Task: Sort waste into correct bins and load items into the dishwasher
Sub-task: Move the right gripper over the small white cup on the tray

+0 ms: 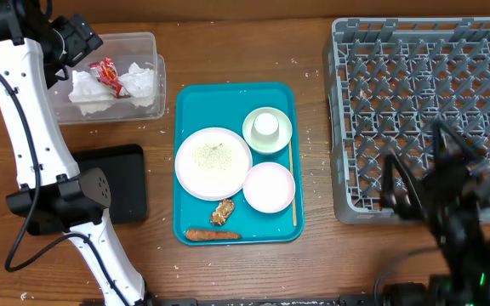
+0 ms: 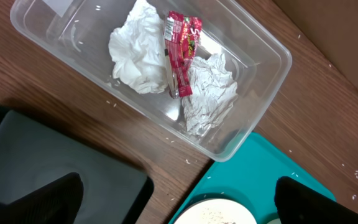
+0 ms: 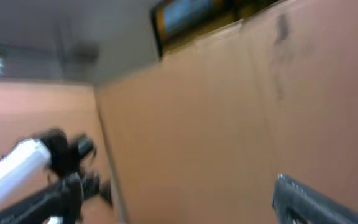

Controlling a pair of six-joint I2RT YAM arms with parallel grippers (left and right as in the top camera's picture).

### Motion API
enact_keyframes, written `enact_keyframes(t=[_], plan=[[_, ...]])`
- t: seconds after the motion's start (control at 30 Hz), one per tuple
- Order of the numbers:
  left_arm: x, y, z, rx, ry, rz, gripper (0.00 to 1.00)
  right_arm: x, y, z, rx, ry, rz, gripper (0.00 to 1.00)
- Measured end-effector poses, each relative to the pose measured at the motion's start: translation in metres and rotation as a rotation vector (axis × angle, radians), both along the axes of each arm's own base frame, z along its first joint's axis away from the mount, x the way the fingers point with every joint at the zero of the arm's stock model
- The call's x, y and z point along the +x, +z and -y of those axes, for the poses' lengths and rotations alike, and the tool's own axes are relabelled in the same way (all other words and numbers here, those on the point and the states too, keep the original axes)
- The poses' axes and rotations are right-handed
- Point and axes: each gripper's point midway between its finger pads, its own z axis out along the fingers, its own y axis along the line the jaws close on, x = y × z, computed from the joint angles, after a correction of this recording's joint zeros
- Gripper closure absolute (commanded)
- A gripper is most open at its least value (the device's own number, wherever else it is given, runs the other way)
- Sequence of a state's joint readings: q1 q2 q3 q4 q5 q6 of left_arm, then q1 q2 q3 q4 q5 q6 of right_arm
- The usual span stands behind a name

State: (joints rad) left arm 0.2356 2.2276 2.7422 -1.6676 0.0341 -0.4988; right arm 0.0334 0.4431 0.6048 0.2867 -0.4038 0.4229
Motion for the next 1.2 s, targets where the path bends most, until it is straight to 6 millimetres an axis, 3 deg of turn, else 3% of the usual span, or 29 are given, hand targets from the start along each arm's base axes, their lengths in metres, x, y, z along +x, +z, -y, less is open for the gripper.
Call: enact_keyframes(t=[0.1,0.13,0.2,0.27,0.43,0.67,0.8,0.87,0.97,1.1,1.2], plan=[[0.0,0.0,0.0,0.0,0.0,-0.001,0.0,0.05,-0.006,-0.023,-0.132,0.101,-0.211,0.0],[0.0,0.0,0.0,0.0,0.0,0.0,0.0,0.058,-0.007,-0.026,-0.149,0.119,-0.249,0.0],[0.0,0.0,0.0,0.0,0.001,-0.001,0.0,0.095,-0.026,-0.041,-0.228,0.189,-0.433,0.0],[0.0,0.0,0.0,0.0,0.0,0.002,0.0,0.122,-0.064,-0.059,-0.313,0.249,-0.659,0.0],[0.001,0.0,0.0,0.0,0.0,0.004,0.0,0.16,-0.129,-0.106,-0.535,0.286,-0.952,0.0],[0.001,0.0,0.0,0.0,0.0,0.003,0.0,0.179,-0.243,-0.155,-0.811,0.26,-1.176,0.0],[0.001,0.0,0.0,0.0,0.0,0.003,0.0,0.178,-0.288,-0.17,-0.885,0.282,-1.248,0.0],[0.001,0.0,0.0,0.001,0.0,0.003,0.0,0.175,-0.298,-0.177,-0.893,0.309,-1.258,0.0],[0.001,0.0,0.0,0.0,0.0,0.003,0.0,0.172,-0.296,-0.188,-0.876,0.364,-1.244,0.0],[0.001,0.0,0.0,0.0,0.0,0.003,0.0,0.181,-0.294,-0.195,-0.847,0.356,-1.216,0.0],[0.001,0.0,0.0,0.0,0.0,0.003,0.0,0.19,-0.307,-0.193,-0.823,0.301,-1.254,0.0]])
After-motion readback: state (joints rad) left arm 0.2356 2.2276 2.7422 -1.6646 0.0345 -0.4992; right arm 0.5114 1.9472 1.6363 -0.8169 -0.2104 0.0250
